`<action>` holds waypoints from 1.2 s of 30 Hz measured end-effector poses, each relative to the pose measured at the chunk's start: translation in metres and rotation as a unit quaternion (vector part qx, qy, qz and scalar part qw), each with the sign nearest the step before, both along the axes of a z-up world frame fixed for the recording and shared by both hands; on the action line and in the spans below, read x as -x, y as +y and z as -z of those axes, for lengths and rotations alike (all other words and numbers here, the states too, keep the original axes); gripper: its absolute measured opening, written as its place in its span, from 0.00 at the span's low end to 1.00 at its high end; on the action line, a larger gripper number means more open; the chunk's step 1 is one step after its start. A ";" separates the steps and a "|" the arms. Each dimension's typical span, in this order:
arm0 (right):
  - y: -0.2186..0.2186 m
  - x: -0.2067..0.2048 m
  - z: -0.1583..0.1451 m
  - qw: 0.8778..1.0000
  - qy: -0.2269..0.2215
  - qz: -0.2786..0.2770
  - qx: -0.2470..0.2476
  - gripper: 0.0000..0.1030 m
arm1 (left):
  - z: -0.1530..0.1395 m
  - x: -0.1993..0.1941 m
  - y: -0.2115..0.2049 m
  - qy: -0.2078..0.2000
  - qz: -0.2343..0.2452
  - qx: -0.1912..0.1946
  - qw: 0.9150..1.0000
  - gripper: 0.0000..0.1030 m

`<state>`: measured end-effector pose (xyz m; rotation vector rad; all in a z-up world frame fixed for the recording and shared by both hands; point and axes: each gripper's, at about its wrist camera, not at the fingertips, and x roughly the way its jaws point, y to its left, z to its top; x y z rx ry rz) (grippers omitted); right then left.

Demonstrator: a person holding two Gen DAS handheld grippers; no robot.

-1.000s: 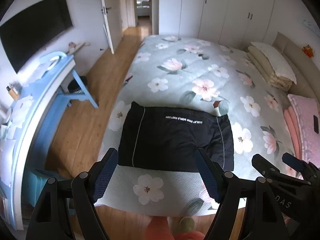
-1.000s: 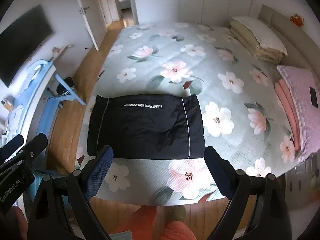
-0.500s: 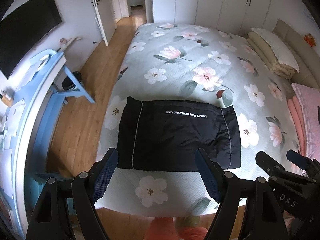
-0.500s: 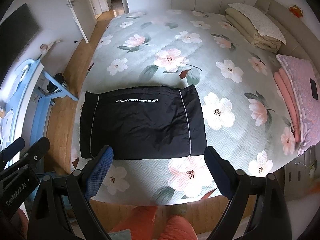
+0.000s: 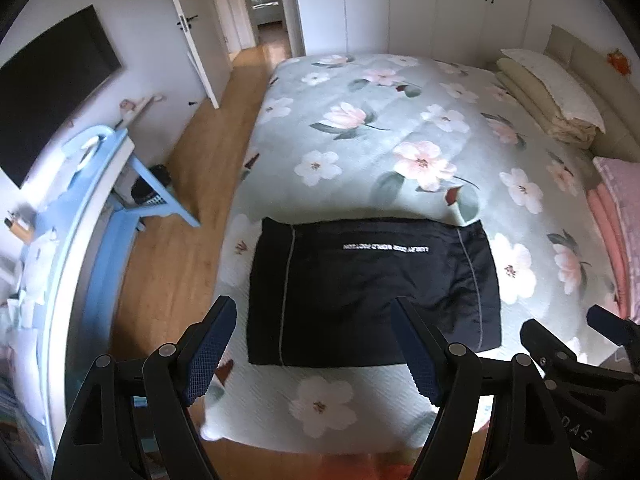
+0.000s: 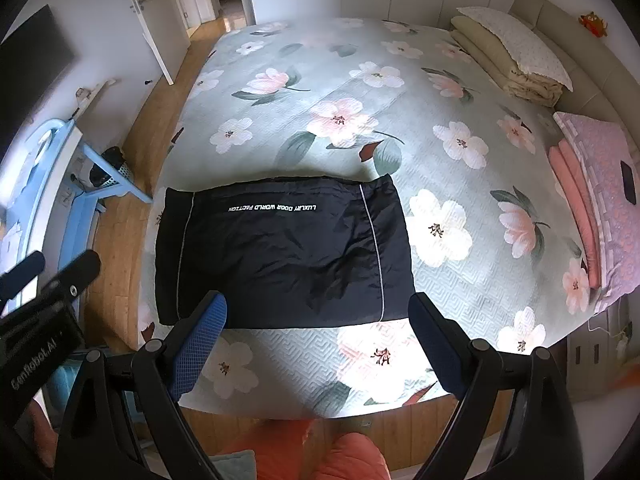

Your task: Fold large clothes

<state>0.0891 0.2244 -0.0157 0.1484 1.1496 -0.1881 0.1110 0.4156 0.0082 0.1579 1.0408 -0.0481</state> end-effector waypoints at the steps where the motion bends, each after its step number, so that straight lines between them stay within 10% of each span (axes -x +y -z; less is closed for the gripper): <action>1: 0.000 -0.002 0.001 1.000 0.001 0.001 0.001 0.90 | 0.000 -0.002 0.001 -0.001 0.000 0.000 1.000 0.78; 36: 0.000 -0.024 0.021 1.000 0.024 0.007 0.001 0.91 | 0.024 -0.032 0.004 0.018 -0.029 -0.041 0.999 0.78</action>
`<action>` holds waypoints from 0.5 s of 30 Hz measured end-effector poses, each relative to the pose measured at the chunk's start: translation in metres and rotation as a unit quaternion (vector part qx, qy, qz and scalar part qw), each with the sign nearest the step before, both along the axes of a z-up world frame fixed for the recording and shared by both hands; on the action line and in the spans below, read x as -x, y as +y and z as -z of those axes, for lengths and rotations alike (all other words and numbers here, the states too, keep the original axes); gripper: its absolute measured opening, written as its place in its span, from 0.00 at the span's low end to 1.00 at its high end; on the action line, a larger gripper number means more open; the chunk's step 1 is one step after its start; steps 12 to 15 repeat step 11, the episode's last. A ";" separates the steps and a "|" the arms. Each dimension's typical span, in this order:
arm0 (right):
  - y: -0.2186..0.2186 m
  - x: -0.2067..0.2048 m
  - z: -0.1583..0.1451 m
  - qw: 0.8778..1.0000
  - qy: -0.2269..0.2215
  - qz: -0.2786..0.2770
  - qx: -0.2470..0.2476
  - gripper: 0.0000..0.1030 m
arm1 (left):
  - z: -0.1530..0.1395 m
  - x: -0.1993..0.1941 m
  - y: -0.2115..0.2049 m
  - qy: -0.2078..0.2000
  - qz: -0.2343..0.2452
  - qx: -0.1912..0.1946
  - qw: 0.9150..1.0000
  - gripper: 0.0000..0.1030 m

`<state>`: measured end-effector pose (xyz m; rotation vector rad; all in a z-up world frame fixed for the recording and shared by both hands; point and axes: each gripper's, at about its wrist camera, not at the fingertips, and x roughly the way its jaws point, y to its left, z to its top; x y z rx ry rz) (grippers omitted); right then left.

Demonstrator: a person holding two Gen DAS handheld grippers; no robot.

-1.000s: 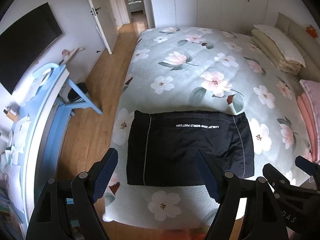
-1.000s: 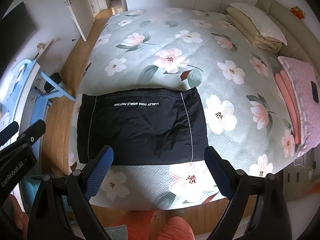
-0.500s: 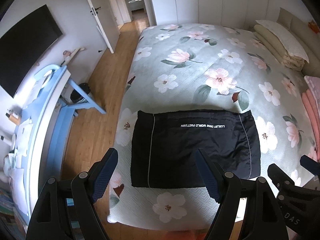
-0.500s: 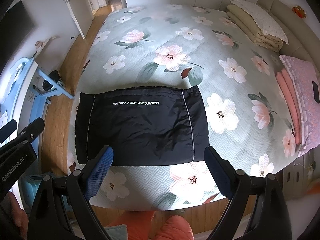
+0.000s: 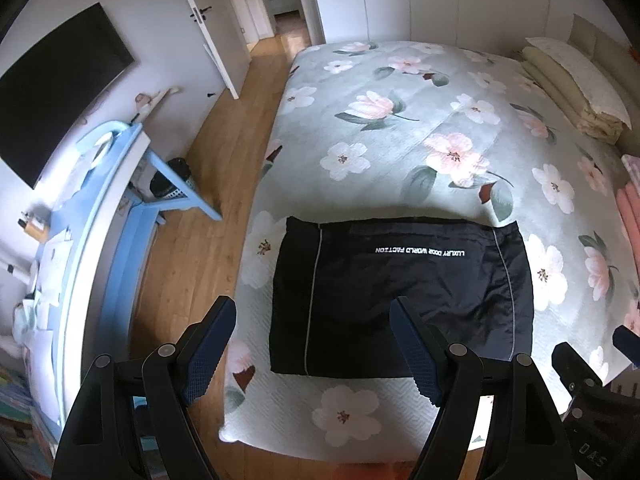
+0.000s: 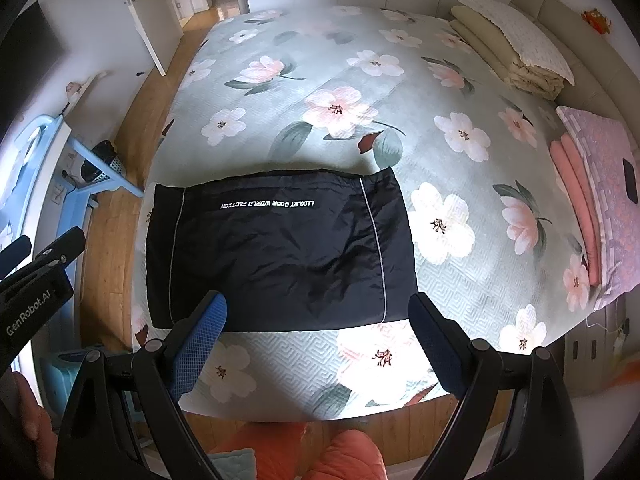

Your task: Fold large clothes

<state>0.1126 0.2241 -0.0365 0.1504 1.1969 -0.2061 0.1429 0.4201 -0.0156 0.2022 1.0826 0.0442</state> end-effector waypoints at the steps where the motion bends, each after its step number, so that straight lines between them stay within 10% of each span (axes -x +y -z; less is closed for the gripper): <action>1: 0.000 0.000 0.000 1.000 -0.001 0.000 0.000 0.91 | 0.001 0.000 0.000 0.001 0.001 -0.001 1.000 0.78; 15: 0.007 -0.006 0.002 1.000 -0.001 -0.006 0.000 0.91 | 0.001 -0.007 0.011 -0.009 0.008 -0.001 1.000 0.78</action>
